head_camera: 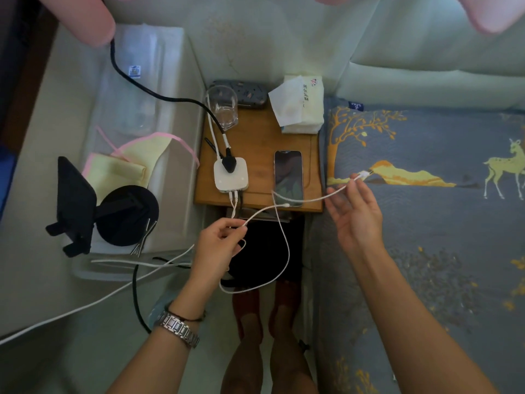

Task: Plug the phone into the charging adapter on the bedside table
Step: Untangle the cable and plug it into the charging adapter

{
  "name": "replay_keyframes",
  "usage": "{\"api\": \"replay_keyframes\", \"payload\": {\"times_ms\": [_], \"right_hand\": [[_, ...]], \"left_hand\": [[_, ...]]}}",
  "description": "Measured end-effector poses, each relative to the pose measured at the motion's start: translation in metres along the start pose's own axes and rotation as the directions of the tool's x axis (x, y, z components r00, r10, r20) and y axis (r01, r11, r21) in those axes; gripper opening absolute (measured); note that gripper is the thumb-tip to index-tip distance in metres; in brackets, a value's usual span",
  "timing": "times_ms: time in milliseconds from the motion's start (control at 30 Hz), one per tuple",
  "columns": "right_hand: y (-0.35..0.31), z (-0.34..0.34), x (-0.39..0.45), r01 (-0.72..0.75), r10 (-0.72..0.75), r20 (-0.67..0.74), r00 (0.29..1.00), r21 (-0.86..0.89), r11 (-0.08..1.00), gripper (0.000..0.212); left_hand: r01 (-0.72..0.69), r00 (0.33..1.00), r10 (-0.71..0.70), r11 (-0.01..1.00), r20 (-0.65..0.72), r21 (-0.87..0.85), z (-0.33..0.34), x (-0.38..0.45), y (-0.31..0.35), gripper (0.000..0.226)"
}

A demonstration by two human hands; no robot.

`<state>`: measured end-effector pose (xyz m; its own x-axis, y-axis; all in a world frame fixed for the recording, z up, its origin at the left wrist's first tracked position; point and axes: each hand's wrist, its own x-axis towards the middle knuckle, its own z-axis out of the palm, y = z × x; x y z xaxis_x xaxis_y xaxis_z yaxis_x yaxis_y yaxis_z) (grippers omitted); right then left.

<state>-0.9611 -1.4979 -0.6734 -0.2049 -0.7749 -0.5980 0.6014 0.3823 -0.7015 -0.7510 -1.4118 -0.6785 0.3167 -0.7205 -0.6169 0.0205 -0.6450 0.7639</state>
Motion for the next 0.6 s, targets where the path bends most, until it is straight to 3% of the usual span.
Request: {"api": "replay_keyframes", "payload": {"times_ms": [133,300,433,600], "right_hand": [[-0.012,0.008,0.011,0.039,-0.039,0.034,0.999,0.006,0.999,0.01],[-0.002,0.024,0.025,-0.004,0.004,0.046,0.999,-0.003,1.0,0.014],[0.013,0.017,0.038,-0.071,0.07,-0.017,0.997,-0.113,0.991,0.015],[0.012,-0.008,0.05,0.009,-0.03,-0.051,0.998,-0.372,0.928,0.014]], "left_hand": [[-0.054,0.997,0.058,0.996,-0.056,0.074,-0.007,-0.002,0.0,0.009],[-0.031,0.999,0.032,0.999,-0.043,0.02,-0.004,0.003,-0.003,0.014],[-0.01,0.995,0.005,0.999,-0.098,-0.053,0.003,0.009,-0.006,0.013],[0.02,0.996,-0.028,0.996,-0.085,-0.084,0.012,0.014,-0.005,0.01]]}}
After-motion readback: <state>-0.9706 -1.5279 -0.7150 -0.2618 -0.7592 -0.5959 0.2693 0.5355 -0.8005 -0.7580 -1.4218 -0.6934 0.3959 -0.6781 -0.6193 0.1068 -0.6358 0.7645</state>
